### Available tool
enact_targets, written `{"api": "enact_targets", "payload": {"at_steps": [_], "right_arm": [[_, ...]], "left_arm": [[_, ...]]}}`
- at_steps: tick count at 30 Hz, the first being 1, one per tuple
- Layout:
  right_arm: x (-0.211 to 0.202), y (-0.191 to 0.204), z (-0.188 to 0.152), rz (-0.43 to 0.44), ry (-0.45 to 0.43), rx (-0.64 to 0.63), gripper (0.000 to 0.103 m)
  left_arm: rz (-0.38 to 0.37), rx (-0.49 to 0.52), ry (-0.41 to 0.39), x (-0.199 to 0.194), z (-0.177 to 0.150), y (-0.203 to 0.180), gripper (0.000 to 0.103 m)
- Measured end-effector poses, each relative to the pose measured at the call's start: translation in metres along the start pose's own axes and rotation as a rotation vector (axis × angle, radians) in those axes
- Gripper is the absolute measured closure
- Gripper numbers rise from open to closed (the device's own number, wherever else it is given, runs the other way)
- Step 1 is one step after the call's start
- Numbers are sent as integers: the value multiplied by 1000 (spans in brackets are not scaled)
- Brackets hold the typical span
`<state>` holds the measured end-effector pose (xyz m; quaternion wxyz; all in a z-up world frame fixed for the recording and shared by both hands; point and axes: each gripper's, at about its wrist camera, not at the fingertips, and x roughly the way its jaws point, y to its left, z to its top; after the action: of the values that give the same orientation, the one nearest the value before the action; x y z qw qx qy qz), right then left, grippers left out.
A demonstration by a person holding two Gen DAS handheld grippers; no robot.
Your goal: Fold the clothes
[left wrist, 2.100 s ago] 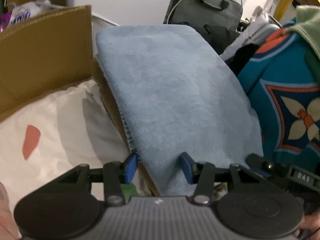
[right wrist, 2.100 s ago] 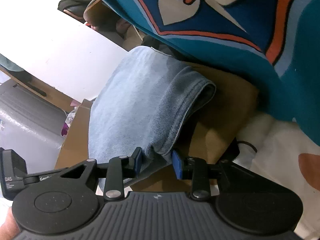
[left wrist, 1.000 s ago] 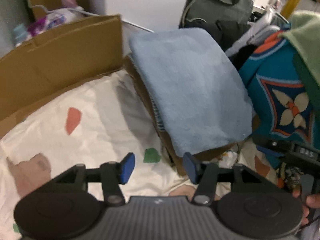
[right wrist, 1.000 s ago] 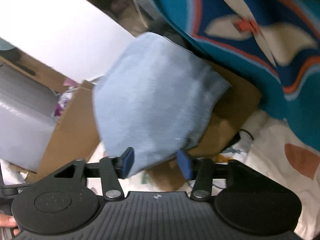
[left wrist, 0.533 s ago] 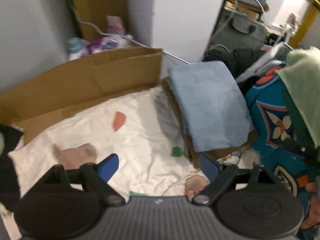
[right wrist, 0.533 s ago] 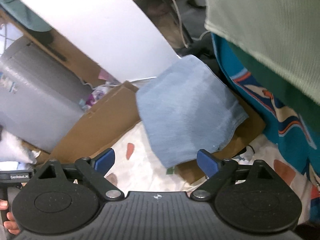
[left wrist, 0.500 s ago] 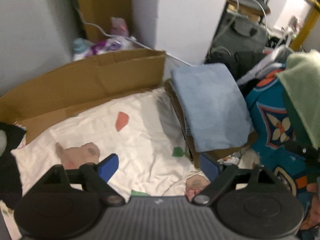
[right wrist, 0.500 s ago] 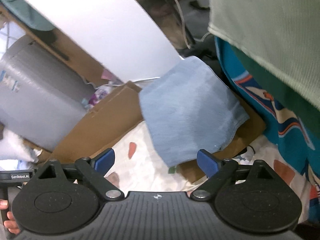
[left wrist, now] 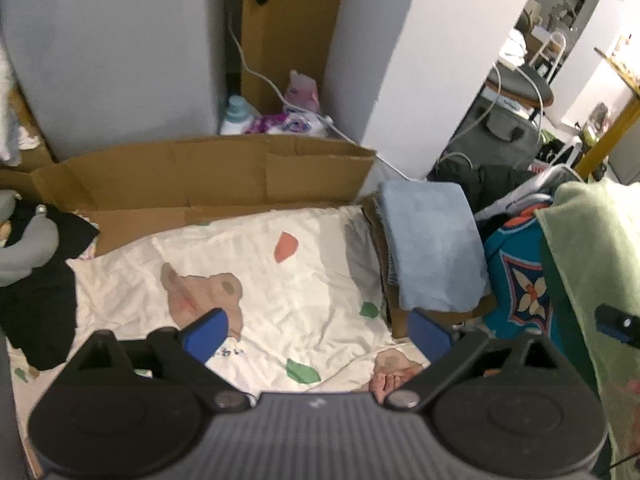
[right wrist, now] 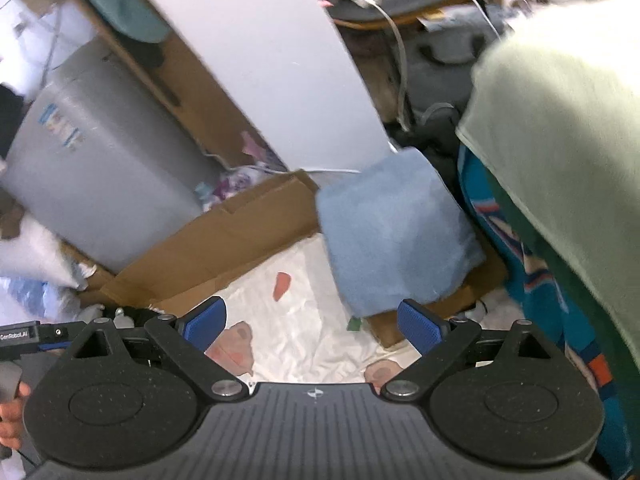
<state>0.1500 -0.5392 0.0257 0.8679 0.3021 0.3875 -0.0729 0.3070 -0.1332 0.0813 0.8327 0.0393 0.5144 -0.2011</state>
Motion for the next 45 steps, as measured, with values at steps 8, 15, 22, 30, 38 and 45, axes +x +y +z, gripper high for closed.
{"api": "enact_targets", "payload": {"at_steps": [8, 15, 22, 30, 38, 45], "right_arm": [[-47, 72, 14, 25, 15, -65, 7], [-60, 133, 8, 60, 51, -124, 7], [-65, 165, 2, 115, 46, -127, 7], [-45, 169, -21, 76, 54, -149, 7], [-22, 165, -54, 21, 69, -210, 7], [-10, 161, -85, -10, 73, -342, 7]], "left_arm": [[36, -7, -41, -51, -20, 34, 1], [48, -63, -50, -69, -47, 58, 1], [67, -77, -77, -77, -68, 64, 1], [114, -109, -83, -68, -95, 60, 1], [166, -147, -121, -64, -121, 56, 1], [184, -141, -129, -49, -139, 45, 1]]}}
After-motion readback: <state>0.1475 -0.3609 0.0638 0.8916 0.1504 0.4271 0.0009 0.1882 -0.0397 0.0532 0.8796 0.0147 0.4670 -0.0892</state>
